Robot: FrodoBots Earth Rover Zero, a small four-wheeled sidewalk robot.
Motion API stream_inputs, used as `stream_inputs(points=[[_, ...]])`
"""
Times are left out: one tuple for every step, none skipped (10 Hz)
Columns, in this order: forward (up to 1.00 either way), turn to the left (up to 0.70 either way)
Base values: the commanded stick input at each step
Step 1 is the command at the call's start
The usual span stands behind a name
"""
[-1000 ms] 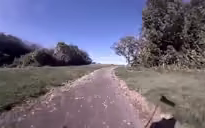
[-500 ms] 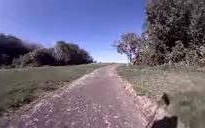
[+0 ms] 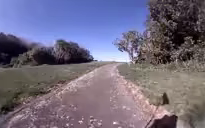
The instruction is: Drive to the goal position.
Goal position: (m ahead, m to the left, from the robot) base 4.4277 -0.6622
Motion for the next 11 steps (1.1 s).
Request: stream_inputs(points=[[0.07,0.00],[0.07,0.00],[0.07,0.00],[0.07,0.00],[0.07,0.00],[0.07,0.00],[0.07,0.00],[0.07,0.00],[0.07,0.00],[0.07,0.00],[0.07,0.00]])
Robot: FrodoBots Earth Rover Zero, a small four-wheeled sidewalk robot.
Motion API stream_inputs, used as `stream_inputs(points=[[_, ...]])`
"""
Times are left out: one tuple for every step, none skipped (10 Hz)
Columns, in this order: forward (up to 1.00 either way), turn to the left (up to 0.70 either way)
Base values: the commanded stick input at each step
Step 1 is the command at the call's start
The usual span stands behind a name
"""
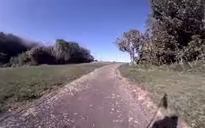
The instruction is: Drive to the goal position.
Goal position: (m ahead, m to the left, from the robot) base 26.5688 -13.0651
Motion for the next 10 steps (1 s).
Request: stream_inputs(points=[[0.05,0.00],[0.05,0.00],[0.05,0.00],[0.05,0.00],[0.06,0.00],[0.06,0.00],[0.09,0.00],[0.10,0.00],[0.10,0.00],[0.08,0.00]])
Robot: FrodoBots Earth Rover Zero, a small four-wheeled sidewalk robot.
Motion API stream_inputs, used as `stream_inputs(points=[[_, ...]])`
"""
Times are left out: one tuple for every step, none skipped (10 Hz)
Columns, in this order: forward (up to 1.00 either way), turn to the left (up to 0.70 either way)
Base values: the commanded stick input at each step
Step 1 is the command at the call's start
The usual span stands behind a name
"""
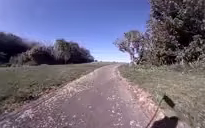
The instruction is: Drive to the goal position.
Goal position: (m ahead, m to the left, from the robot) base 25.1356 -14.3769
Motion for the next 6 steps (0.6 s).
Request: stream_inputs(points=[[0.06,0.00],[0.05,0.00],[0.05,0.00],[0.06,0.00],[0.08,0.00],[0.09,0.00]])
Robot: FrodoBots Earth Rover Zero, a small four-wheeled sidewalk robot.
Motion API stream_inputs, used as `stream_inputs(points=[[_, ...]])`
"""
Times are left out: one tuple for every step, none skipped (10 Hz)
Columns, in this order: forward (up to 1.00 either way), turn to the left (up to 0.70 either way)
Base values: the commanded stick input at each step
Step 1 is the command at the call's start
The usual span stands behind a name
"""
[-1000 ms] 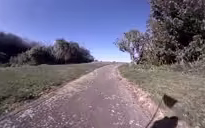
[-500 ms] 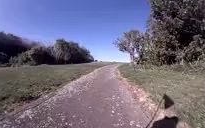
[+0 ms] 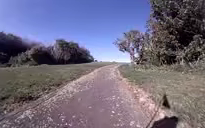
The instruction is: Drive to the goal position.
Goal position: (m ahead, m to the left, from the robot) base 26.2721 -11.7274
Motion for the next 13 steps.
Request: stream_inputs(points=[[0.09,0.00],[0.07,0.00],[0.08,0.00],[0.09,0.00],[0.10,0.00],[0.10,0.00],[0.11,0.00],[0.13,0.00],[0.14,0.00],[0.14,0.00],[0.14,0.00],[0.14,0.00],[0.15,0.00]])
